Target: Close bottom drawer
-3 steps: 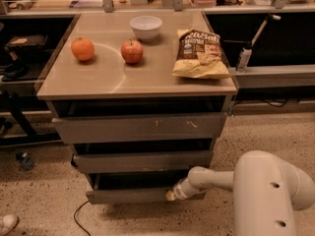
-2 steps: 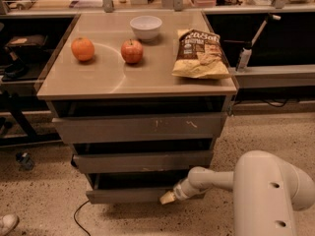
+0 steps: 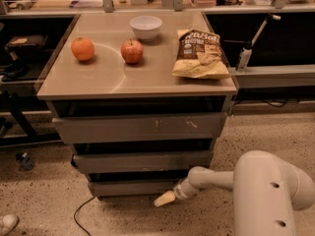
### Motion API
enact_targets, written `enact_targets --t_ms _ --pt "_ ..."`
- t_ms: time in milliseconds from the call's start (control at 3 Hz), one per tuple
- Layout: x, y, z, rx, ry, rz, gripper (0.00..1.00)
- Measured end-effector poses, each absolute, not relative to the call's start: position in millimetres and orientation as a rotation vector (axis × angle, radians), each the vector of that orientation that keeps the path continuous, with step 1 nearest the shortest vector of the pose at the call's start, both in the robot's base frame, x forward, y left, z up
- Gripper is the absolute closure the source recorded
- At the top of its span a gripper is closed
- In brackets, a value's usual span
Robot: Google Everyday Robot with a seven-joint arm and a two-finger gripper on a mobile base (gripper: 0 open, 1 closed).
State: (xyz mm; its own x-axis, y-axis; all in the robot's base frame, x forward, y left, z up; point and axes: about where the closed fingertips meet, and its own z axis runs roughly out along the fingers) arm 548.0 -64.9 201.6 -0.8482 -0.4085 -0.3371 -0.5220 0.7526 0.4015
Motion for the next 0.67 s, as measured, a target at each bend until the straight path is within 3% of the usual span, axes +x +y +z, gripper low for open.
enact_targets --t_ms 667 --pt "547.9 -64.9 201.6 -0.734 2.723 0.724 0.42"
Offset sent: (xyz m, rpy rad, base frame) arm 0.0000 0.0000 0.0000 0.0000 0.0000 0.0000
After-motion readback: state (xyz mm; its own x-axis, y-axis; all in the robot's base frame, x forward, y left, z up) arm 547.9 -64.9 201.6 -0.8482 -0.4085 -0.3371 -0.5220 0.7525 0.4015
